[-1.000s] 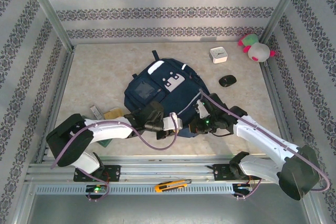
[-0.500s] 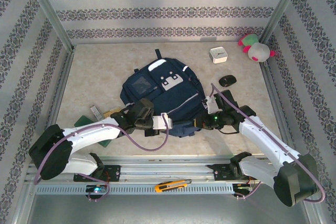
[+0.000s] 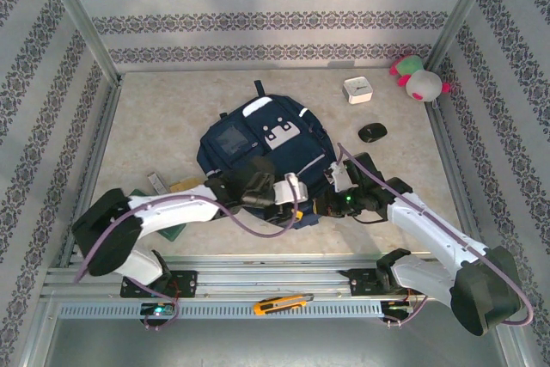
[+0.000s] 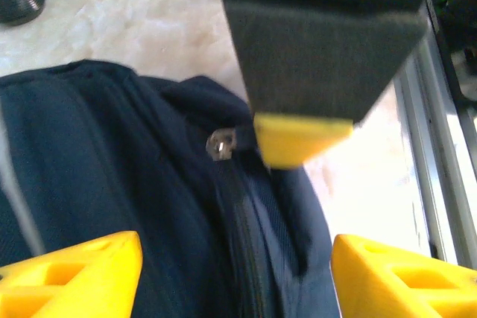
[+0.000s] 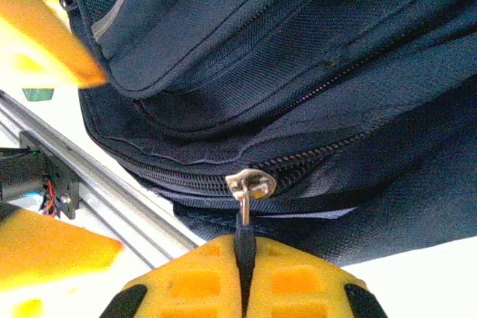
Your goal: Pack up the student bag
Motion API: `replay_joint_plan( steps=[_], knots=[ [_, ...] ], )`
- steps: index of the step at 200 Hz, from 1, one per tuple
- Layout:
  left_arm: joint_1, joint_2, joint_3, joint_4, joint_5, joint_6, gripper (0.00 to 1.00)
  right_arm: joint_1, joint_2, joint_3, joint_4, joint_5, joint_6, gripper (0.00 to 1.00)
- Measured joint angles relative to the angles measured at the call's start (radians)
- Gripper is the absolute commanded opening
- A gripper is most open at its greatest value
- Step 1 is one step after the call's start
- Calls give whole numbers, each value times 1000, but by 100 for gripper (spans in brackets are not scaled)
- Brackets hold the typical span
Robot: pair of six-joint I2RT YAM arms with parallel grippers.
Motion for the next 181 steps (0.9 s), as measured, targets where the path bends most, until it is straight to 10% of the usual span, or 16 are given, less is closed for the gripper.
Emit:
replay_joint_plan(
  steps=[46, 130, 181],
  knots=[
    [-5, 72, 13, -4, -36, 20, 0, -3, 5, 0, 6, 0, -3, 0],
    [111, -223, -60, -345, -100, 296, 0, -13, 7, 1, 64, -66, -30, 0],
    [123, -254, -66, -426, -148, 256, 62, 52, 92, 0, 122, -48, -8, 0]
  ],
)
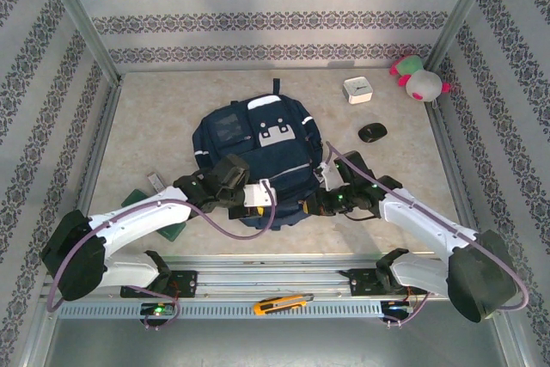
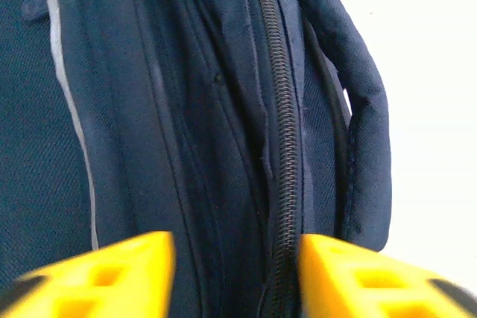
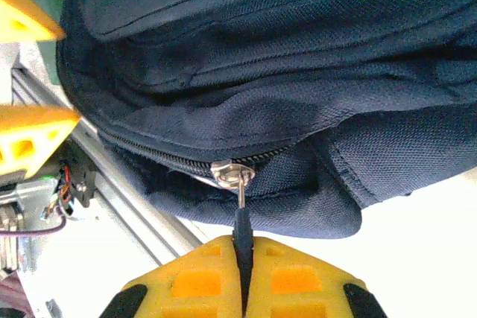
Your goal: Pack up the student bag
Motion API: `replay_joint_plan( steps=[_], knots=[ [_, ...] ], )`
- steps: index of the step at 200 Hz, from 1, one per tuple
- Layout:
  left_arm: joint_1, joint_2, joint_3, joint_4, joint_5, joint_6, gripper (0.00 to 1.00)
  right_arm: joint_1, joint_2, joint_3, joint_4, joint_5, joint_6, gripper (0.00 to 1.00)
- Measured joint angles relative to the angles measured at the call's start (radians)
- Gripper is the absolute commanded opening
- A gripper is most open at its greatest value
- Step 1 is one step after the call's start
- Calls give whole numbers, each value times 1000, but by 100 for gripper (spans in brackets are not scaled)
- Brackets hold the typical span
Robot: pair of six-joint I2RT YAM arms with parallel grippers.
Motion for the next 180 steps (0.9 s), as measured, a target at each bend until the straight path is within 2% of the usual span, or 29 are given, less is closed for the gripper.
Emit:
replay_joint_plan(
  steps=[37, 58, 66, 89, 99, 119, 146, 180],
  knots=[
    [-104, 89, 30, 146, -8, -146, 68, 0, 4, 0, 10, 7, 4, 0],
    [-129, 201, 72, 225, -24, -204, 65, 0, 4, 0, 13, 8, 4, 0],
    [-130, 240, 86, 249, -32, -221, 55, 0, 3, 0, 14, 8, 4, 0],
    [-130, 309, 105, 293, -54, -240, 10, -6, -5, 0, 14, 15, 9, 0],
    [-129, 309, 104, 296, -56, -239, 0, -23, -11, -2, 16, 15, 12, 0],
    [-125, 263, 83, 307, -37, -208, 0, -85, -34, -9, 23, -4, 11, 0],
    [-83, 108, 2, 302, 33, -141, 0, -190, -56, -11, 79, -115, 12, 0],
    [-12, -117, -96, 233, 109, -84, 0, -303, -11, -10, 128, -74, 19, 0]
  ],
)
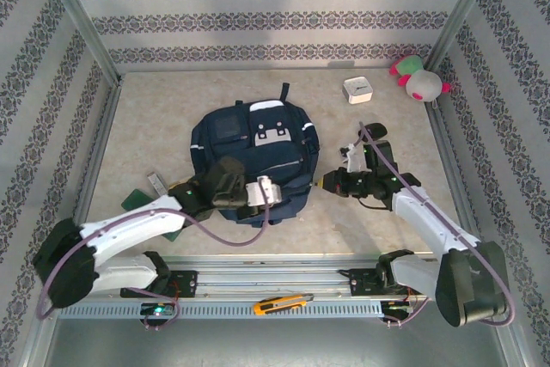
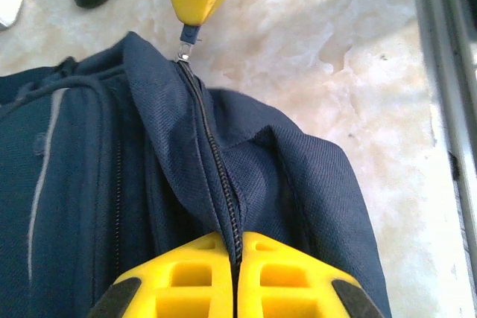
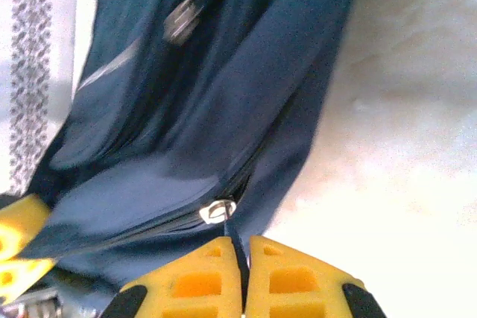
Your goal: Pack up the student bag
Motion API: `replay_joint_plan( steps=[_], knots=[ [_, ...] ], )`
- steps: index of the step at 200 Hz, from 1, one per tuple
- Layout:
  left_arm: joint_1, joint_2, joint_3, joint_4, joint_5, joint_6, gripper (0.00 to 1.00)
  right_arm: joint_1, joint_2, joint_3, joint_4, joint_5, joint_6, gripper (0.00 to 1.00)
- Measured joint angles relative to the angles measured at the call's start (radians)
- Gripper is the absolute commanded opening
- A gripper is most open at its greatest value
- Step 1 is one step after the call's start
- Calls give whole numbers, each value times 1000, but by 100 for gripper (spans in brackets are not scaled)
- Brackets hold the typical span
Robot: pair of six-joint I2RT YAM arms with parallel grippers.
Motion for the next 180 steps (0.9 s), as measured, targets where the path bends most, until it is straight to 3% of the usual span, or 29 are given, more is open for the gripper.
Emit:
replay_joint_plan(
  steps=[24, 79, 180],
  knots=[
    [15, -75, -36, -27, 29, 23, 0, -26, 72, 2, 45, 20, 8, 0],
    [17, -93, -45, -54, 64, 35, 0, -27, 132, 2, 155, 80, 42, 0],
    [30, -217, -62, -51, 127, -14, 0, -27, 448, 58, 529, 192, 271, 0]
  ],
)
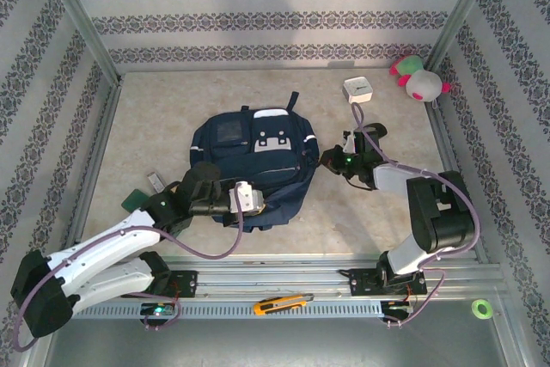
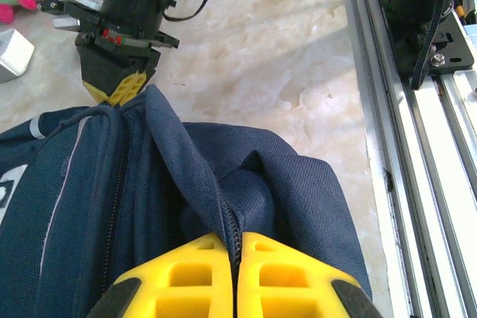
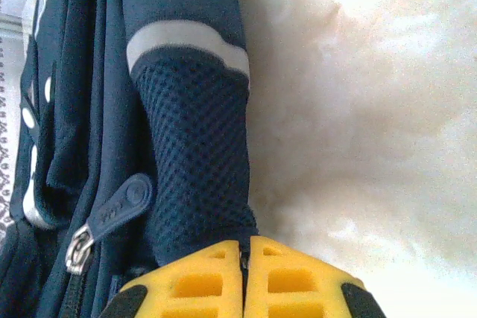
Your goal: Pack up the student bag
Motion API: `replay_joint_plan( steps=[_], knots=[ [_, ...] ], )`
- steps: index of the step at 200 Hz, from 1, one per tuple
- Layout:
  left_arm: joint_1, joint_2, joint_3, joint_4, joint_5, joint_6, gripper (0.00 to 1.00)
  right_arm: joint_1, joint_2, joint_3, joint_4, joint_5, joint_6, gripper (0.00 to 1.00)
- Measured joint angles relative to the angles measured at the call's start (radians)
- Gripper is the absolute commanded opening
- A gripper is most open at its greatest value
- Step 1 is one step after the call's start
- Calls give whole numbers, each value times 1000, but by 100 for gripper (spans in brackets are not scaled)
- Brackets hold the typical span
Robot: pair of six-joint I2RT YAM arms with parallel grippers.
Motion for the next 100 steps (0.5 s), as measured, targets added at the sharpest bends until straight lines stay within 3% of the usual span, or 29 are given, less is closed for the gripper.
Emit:
replay_joint_plan(
  steps=[100],
  knots=[
    [0, -75, -47, 60, -185, -9, 0, -8, -27, -42, 45, 67, 55, 0]
  ],
)
